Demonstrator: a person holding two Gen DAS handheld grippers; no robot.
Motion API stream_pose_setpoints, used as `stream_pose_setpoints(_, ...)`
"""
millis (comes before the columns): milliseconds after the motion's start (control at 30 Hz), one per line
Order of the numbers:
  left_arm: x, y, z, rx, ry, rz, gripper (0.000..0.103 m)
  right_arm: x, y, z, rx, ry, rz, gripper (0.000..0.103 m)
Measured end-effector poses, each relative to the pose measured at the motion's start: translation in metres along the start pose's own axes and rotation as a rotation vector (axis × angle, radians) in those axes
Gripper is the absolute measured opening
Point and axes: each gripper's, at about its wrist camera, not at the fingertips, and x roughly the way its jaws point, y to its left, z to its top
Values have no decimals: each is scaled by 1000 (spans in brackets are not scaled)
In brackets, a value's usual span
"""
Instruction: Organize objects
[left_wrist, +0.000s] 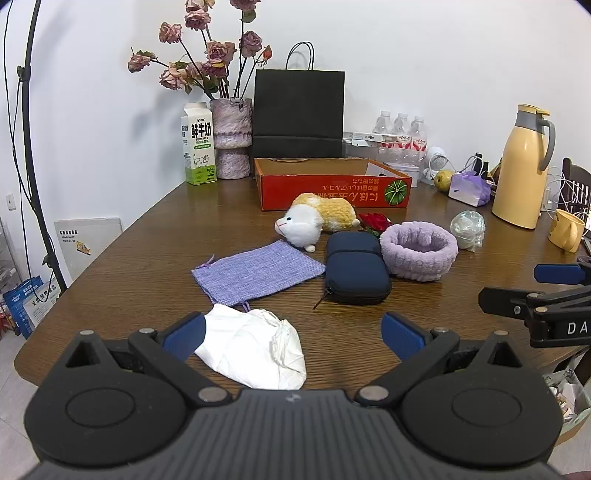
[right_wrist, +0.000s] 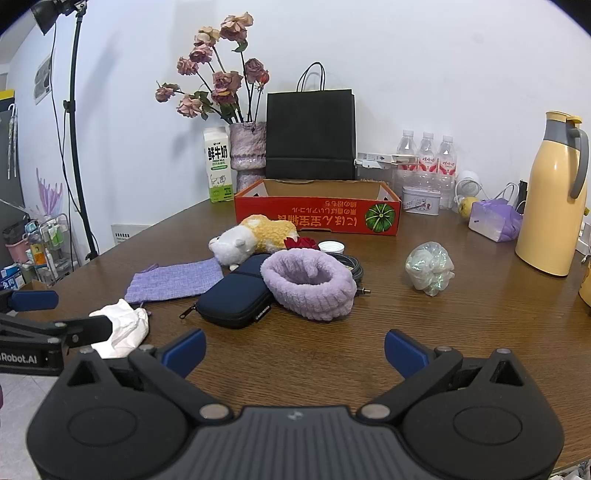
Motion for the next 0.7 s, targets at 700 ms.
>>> stream_pose_setpoints(700,-1,-1,1,1,-1,1,103,-2,1,0,-2,-4,0,103)
